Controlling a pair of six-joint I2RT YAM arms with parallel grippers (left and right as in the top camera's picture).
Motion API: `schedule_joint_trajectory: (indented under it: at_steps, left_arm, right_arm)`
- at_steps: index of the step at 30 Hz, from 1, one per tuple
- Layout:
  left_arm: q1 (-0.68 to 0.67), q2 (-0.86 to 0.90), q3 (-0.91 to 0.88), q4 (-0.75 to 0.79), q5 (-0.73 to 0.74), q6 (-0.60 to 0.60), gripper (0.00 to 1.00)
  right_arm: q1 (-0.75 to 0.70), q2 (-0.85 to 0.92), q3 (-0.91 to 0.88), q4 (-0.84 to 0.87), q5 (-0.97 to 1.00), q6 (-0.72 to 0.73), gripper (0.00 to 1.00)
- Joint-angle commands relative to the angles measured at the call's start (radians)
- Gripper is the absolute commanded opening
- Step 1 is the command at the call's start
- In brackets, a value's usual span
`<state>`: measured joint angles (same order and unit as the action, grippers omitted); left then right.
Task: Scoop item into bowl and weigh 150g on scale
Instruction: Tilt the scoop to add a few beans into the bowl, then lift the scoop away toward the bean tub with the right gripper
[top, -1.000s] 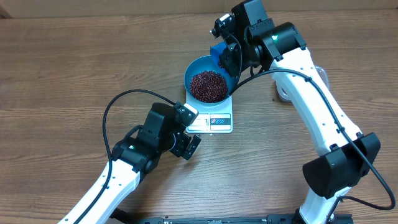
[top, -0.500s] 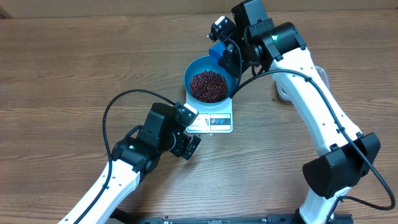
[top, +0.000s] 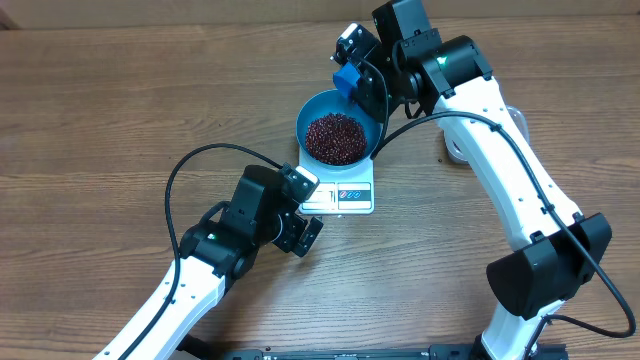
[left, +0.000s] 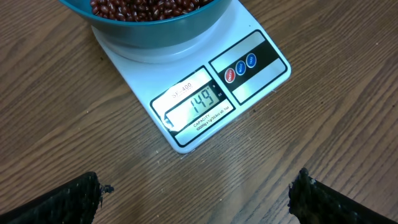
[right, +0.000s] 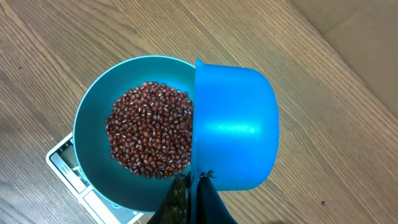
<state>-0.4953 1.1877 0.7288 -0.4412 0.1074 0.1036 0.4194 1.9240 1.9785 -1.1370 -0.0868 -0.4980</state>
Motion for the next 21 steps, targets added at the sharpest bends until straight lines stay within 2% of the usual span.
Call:
schedule_joint_trajectory:
  at_steps: [1, 6, 10, 21]
  left_arm:
    - [0.004, 0.003, 0.001, 0.0, -0.006, -0.021, 1.0]
    - [0.004, 0.003, 0.001, 0.0, -0.006, -0.022, 0.99]
    - [0.004, 0.003, 0.001, 0.0, -0.006, -0.021, 1.0]
    - [0.004, 0.003, 0.001, 0.0, -0.006, -0.021, 1.0]
  right_arm:
    - [0.002, -0.018, 0.033, -0.004, -0.054, 0.048, 0.04]
    - [-0.038, -0.018, 0.033, -0.032, -0.249, 0.163, 0.04]
    - [-0.091, -0.018, 0.033, -0.046, -0.332, 0.213, 0.04]
    - [-0.241, -0.018, 0.033, -0.076, -0.55, 0.24, 0.04]
